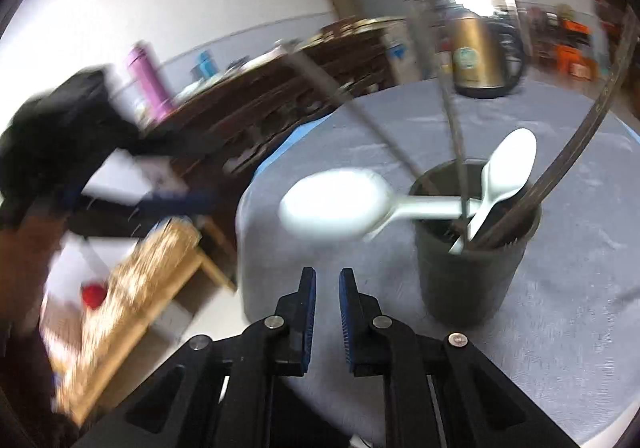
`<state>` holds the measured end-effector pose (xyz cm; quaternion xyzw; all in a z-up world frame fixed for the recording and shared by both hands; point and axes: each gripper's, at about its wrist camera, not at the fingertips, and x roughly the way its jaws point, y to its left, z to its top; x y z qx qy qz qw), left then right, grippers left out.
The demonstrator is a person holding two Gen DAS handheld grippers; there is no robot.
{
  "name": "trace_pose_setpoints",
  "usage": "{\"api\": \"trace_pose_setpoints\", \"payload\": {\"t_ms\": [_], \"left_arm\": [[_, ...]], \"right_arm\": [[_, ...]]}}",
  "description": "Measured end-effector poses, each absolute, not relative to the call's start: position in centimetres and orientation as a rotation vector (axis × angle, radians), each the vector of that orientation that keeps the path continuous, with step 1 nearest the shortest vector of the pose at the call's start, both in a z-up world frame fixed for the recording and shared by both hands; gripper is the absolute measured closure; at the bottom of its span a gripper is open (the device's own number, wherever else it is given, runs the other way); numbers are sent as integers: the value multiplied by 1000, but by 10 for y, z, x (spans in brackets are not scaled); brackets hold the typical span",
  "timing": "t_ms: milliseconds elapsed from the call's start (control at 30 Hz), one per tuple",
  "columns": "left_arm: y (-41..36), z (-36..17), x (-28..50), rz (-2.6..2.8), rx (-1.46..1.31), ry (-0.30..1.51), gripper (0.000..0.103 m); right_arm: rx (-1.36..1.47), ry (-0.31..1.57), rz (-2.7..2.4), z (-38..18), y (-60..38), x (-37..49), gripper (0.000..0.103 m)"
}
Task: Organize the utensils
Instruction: 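Move the open right gripper to a dark chopstick and close on it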
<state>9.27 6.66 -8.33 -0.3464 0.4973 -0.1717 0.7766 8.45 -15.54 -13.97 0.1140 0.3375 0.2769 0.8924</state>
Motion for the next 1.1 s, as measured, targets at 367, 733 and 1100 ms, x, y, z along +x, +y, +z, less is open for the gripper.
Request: {"api": "trace_pose_setpoints", "payload": {"t_ms": [367, 733, 1100], "left_arm": [[58, -83, 103, -328, -635, 1058, 51], [56, -89, 179, -218, -315, 1009, 51], [11, -120, 276, -252, -125, 1027, 49]], "right_arm": [[306, 348, 313, -77, -255, 48, 90], [484, 408, 86, -77, -361, 99, 87], [524, 821, 228, -160, -367, 281, 68]]}}
